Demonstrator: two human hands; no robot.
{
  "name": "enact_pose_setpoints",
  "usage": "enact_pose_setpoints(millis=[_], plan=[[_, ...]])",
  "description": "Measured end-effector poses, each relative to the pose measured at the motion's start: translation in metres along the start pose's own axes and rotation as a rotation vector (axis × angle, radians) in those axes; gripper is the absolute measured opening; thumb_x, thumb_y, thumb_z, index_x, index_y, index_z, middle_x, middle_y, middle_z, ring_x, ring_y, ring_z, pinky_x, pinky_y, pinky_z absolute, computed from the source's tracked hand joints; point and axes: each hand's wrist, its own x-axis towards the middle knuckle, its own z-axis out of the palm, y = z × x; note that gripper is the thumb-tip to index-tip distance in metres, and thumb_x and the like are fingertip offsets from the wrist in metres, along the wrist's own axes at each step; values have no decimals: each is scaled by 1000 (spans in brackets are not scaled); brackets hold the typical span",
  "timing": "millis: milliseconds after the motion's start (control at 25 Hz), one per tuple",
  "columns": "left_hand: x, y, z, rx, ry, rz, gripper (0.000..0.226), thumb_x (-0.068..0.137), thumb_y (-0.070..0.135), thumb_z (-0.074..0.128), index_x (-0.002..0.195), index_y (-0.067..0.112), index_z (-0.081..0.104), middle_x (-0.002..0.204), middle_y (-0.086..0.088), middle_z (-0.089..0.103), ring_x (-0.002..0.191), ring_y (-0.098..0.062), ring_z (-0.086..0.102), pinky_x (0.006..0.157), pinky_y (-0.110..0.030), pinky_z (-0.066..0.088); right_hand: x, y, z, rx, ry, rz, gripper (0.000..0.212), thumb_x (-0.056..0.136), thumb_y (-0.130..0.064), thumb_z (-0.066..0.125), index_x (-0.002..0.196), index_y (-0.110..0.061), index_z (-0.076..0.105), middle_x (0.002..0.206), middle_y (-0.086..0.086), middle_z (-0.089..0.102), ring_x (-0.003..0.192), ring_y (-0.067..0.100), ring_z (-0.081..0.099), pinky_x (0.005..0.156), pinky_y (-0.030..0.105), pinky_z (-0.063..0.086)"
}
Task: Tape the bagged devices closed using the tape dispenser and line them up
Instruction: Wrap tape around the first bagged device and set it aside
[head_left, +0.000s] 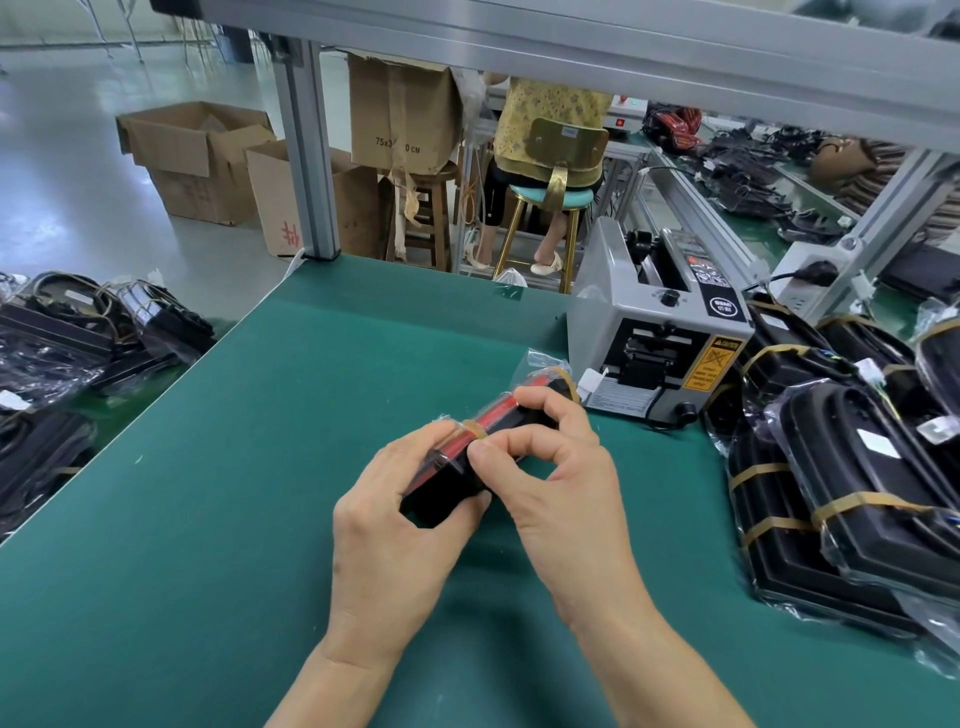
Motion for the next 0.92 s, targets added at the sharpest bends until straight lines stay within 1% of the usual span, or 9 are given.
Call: enact_pose_setpoints(millis=[280, 440, 560, 600, 640, 680, 760, 840, 920], plan=[[0, 1, -1, -14, 0, 15, 57, 64, 2, 85, 110, 29, 64, 107, 11, 68, 101, -5, 63, 90, -15, 45, -1, 3, 2, -1, 20, 1, 14, 73, -20, 74, 62, -29, 72, 118, -33, 50, 121, -10, 41, 90, 6, 30], [0, 1, 0, -24, -3, 15, 56, 63, 3, 84, 110, 27, 65, 108, 11, 68, 103, -7, 63, 90, -15, 45, -2, 3, 1, -12, 26, -5, 14, 72, -24, 73, 61, -33, 71, 117, -35, 49, 123, -8, 40, 100, 19, 32], [0, 0, 0, -20, -2, 13, 56, 63, 2, 84, 111, 26, 66, 108, 11, 69, 102, -6, 64, 89, -13, 44, -3, 5, 3, -29, 36, -1, 12, 73, -26, 73, 63, -32, 71, 118, -32, 49, 124, -4, 41, 101, 22, 33], [0, 0, -1, -19, -1, 13, 56, 63, 2, 84, 110, 26, 66, 108, 11, 69, 102, -5, 63, 89, -13, 44, -3, 7, 3, -19, 53, 4, 10, 73, -24, 74, 67, -30, 70, 118, -29, 49, 121, -6, 43, 98, 17, 34], [0, -1, -1, -18, -2, 11, 56, 63, 1, 84, 110, 25, 66, 108, 11, 69, 102, -5, 63, 89, -12, 44, -3, 8, 4, 18, 73, 7, 11, 74, -20, 75, 74, -29, 69, 117, -25, 50, 116, -9, 45, 93, 10, 34], [0, 0, -1, -17, -6, 11, 56, 63, 1, 84, 111, 24, 67, 108, 11, 69, 102, -5, 63, 89, -13, 44, -3, 8, 4, 71, 96, 14, 19, 75, -17, 76, 84, -30, 66, 116, -21, 52, 110, -12, 47, 85, 3, 34], [-1, 0, -1, -8, -11, 11, 56, 62, 1, 84, 111, 23, 67, 108, 12, 69, 102, -6, 64, 89, -12, 44, -1, 10, 5, 187, 116, 60, 34, 79, -15, 74, 100, -34, 57, 115, -18, 53, 102, -16, 48, 76, -4, 34], [-1, 1, -1, -4, -3, 8, 58, 62, -1, 84, 110, 26, 67, 107, 15, 69, 102, -4, 63, 89, -10, 43, -1, 11, 7, 162, 98, 40, 36, 81, -17, 73, 102, -38, 54, 111, -25, 50, 101, -18, 47, 77, -3, 35], [0, 0, -1, -1, 2, 0, 60, 62, -2, 83, 108, 31, 66, 106, 18, 69, 101, -2, 63, 88, -9, 43, -2, 11, 9, 93, 76, 14, 35, 81, -20, 72, 101, -41, 52, 107, -31, 45, 107, -15, 45, 88, 6, 36]])
